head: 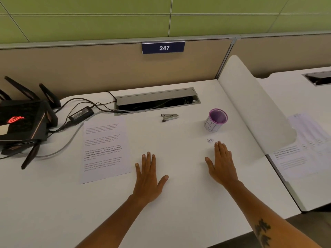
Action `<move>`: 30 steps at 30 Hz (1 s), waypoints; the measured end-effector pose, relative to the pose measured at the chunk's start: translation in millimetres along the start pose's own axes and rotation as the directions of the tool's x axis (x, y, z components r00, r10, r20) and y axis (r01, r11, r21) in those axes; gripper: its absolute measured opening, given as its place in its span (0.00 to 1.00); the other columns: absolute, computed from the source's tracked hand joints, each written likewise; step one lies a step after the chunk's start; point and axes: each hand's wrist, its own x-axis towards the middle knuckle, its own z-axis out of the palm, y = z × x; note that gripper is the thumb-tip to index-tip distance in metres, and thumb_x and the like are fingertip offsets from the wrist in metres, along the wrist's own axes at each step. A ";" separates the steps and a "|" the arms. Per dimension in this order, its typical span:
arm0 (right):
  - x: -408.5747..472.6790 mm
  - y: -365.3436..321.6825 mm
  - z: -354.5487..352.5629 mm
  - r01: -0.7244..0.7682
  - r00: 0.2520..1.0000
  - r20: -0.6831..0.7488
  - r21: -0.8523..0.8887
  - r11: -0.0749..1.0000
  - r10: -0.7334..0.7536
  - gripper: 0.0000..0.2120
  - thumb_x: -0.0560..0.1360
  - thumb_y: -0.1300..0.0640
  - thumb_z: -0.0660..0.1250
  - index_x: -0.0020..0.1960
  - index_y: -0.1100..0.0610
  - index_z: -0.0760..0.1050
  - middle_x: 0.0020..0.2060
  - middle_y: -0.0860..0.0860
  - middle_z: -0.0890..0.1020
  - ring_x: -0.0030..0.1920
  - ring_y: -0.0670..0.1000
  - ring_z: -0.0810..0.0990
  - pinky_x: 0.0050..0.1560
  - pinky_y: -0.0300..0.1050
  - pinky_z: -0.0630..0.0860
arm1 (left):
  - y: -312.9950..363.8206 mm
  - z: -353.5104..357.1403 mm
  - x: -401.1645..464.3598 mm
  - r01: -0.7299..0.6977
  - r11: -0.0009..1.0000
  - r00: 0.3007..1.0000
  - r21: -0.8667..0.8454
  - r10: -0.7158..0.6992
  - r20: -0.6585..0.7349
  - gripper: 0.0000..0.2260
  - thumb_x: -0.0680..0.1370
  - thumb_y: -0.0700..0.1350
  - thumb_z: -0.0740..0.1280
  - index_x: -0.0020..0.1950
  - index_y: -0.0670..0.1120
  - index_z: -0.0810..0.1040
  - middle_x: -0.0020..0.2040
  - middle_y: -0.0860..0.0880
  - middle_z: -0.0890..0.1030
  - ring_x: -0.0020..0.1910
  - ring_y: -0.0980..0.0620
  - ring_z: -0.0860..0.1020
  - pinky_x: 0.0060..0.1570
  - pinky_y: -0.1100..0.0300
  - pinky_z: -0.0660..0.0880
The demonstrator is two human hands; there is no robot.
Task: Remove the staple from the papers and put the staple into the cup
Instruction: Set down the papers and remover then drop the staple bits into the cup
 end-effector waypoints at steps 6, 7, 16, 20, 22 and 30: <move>32.7 35.0 -3.8 -0.022 1.000 0.020 -0.051 0.998 0.023 0.37 0.82 0.39 0.58 0.82 0.61 0.55 0.81 0.59 0.61 0.81 0.63 0.59 0.78 0.65 0.62 | -0.1 24.5 2.8 0.067 0.997 0.997 0.045 -0.066 -0.040 0.44 0.79 0.72 0.42 0.86 0.45 0.38 0.86 0.47 0.33 0.86 0.46 0.34 0.83 0.43 0.32; 38.2 40.1 -4.4 -0.017 1.000 0.016 -0.060 0.998 0.018 0.37 0.82 0.38 0.58 0.82 0.60 0.56 0.81 0.59 0.62 0.80 0.63 0.60 0.77 0.65 0.63 | -0.2 26.8 2.3 0.073 0.996 0.995 0.058 -0.069 -0.067 0.43 0.80 0.72 0.40 0.86 0.45 0.39 0.87 0.47 0.34 0.86 0.46 0.35 0.83 0.43 0.33; 81.7 77.5 7.6 0.100 0.994 -0.013 -0.175 0.980 -0.104 0.35 0.80 0.34 0.54 0.79 0.54 0.65 0.74 0.57 0.71 0.72 0.65 0.69 0.68 0.65 0.68 | 10.2 38.1 1.8 0.115 0.984 0.969 0.136 -0.081 -0.233 0.36 0.84 0.64 0.51 0.87 0.46 0.48 0.88 0.46 0.47 0.88 0.46 0.45 0.85 0.38 0.47; 83.2 74.0 11.5 0.168 0.985 -0.018 -0.192 0.967 -0.174 0.34 0.80 0.33 0.54 0.80 0.51 0.64 0.72 0.56 0.71 0.72 0.64 0.68 0.67 0.62 0.66 | 9.6 36.3 0.6 0.114 0.984 0.963 0.137 -0.075 -0.259 0.36 0.84 0.63 0.51 0.87 0.46 0.51 0.88 0.46 0.49 0.88 0.46 0.46 0.85 0.38 0.49; 83.7 72.0 11.6 0.212 0.977 0.006 -0.183 0.960 -0.215 0.34 0.80 0.33 0.53 0.81 0.48 0.62 0.73 0.54 0.70 0.73 0.63 0.67 0.69 0.62 0.65 | 10.7 35.6 0.2 0.117 0.984 0.962 0.132 -0.079 -0.261 0.35 0.84 0.63 0.51 0.87 0.46 0.51 0.88 0.46 0.49 0.88 0.47 0.47 0.85 0.38 0.49; 94.8 65.1 0.7 0.316 0.949 0.056 -0.106 0.943 -0.311 0.35 0.80 0.30 0.51 0.82 0.45 0.59 0.72 0.52 0.69 0.71 0.59 0.68 0.66 0.58 0.67 | 15.1 34.4 0.3 0.132 0.982 0.959 0.136 -0.091 -0.268 0.35 0.84 0.64 0.51 0.87 0.46 0.52 0.88 0.47 0.50 0.88 0.47 0.48 0.85 0.38 0.51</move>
